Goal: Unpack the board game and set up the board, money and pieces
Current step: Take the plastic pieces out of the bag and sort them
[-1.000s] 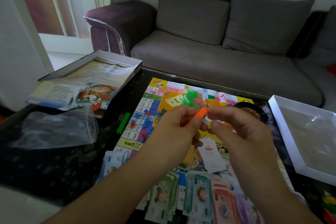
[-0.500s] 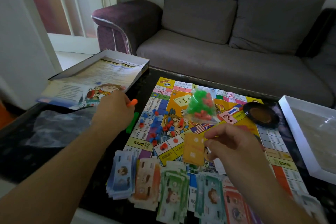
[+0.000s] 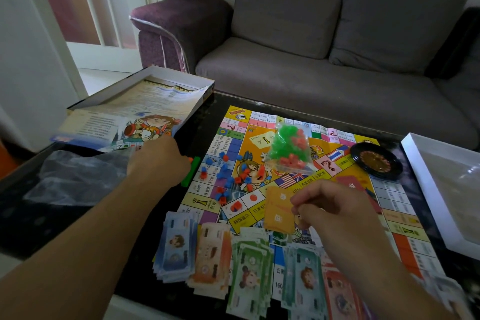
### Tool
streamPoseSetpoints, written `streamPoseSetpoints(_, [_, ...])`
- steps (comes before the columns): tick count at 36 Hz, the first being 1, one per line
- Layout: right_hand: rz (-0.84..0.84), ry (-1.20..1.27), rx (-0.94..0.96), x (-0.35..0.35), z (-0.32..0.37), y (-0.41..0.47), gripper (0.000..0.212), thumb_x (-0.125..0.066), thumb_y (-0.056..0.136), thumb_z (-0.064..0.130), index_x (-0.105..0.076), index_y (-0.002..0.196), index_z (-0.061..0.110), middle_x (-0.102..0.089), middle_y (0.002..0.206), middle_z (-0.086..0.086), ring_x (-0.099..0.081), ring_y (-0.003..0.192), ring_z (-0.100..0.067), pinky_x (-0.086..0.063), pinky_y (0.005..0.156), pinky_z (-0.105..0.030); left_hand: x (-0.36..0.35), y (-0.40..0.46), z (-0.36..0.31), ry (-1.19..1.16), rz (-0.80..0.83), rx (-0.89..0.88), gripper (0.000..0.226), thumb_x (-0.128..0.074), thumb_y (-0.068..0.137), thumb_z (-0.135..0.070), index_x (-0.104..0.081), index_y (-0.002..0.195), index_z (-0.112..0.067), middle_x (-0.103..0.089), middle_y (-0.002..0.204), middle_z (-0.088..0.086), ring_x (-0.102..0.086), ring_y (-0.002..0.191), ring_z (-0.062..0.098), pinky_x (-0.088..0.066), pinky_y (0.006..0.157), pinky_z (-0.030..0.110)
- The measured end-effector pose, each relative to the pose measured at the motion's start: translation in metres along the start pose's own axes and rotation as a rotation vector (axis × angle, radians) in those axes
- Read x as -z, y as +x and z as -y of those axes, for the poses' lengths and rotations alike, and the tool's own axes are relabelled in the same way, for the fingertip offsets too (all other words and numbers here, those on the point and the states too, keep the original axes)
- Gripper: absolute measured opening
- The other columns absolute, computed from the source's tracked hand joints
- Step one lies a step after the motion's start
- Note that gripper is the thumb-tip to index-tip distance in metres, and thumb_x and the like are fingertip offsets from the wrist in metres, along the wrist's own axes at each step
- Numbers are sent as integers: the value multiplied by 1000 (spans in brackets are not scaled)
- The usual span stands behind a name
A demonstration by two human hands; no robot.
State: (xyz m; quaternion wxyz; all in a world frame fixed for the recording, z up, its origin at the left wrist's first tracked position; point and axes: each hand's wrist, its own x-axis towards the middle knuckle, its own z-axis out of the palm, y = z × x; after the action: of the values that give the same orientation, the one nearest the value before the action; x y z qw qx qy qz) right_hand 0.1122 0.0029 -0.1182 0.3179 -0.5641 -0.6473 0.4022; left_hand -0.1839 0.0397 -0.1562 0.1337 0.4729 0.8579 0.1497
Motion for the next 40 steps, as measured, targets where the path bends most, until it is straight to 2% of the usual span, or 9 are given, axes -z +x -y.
streamPoseSetpoints(3, [-1, -4, 4, 0, 0, 0, 27, -69, 90, 1, -75, 75, 23, -74, 75, 5, -69, 69, -10, -49, 59, -14, 3, -2, -5, 57, -32, -56, 12, -67, 94, -21, -72, 94, -10, -68, 82, 8, -68, 75, 25, -63, 76, 43])
streamPoseSetpoints(5, [-1, -6, 13, 0, 0, 0, 30, -68, 89, -2, -75, 74, 22, -74, 75, 4, -69, 67, -10, -49, 57, -13, 2, -3, -10, 52, -52, -126, 19, -64, 95, -13, -72, 110, -19, -71, 103, 7, -68, 90, 25, -62, 80, 40])
streamPoseSetpoints(7, [6, -17, 10, 1, 0, -1, 34, -66, 89, -6, -74, 73, 22, -74, 75, 4, -69, 68, -10, -51, 60, -17, 0, -4, -17, 10, -34, -231, 18, -63, 98, -15, -70, 112, -25, -70, 113, 5, -67, 97, 22, -61, 85, 39])
streamPoseSetpoints(10, [9, -42, 0, 1, 1, -1, 40, -65, 89, -7, -75, 71, 27, -75, 76, 5, -70, 71, -9, -52, 69, -28, -9, -8, -27, 51, 19, -289, 12, -61, 102, -24, -70, 109, -25, -68, 107, 1, -65, 92, 18, -61, 86, 39])
streamPoseSetpoints(13, [0, -43, 5, 1, 2, -3, 43, -64, 90, -5, -74, 73, 33, -75, 76, 5, -70, 71, -10, -52, 67, -24, -18, -12, -33, 165, 9, -266, 16, -58, 103, -28, -69, 112, -21, -67, 101, 2, -64, 92, 19, -61, 87, 42])
streamPoseSetpoints(18, [-36, -53, 18, 3, 4, -3, 43, -63, 91, -4, -74, 73, 33, -75, 76, 5, -71, 73, -11, -58, 75, -37, -27, -12, -36, 226, -10, -249, 21, -64, 98, -27, -67, 118, -20, -67, 110, 3, -63, 100, 21, -58, 92, 42])
streamPoseSetpoints(25, [-39, -54, 32, 5, 4, -3, 42, -65, 92, -2, -73, 71, 34, -74, 76, 9, -71, 75, -7, -57, 77, -34, -32, -13, -40, 275, -14, -297, 18, -65, 98, -19, -64, 116, -20, -67, 109, 3, -62, 103, 21, -51, 100, 42])
streamPoseSetpoints(31, [-42, -45, 30, 7, 4, -3, 42, -64, 92, -3, -73, 71, 32, -75, 78, 7, -72, 76, -8, -59, 78, -35, -29, -12, -44, -12, 30, -447, 18, -65, 98, -14, -71, 108, -27, -66, 104, -7, -63, 96, 13, -58, 92, 34])
streamPoseSetpoints(40, [-46, -48, 30, 7, 5, -4, 38, -65, 90, -3, -73, 70, 27, -75, 76, 8, -72, 75, -7, -61, 80, -39, -34, -17, -54, 126, 169, -495, 18, -66, 100, -19, -75, 110, -30, -67, 116, -3, -63, 105, 17, -58, 96, 40])
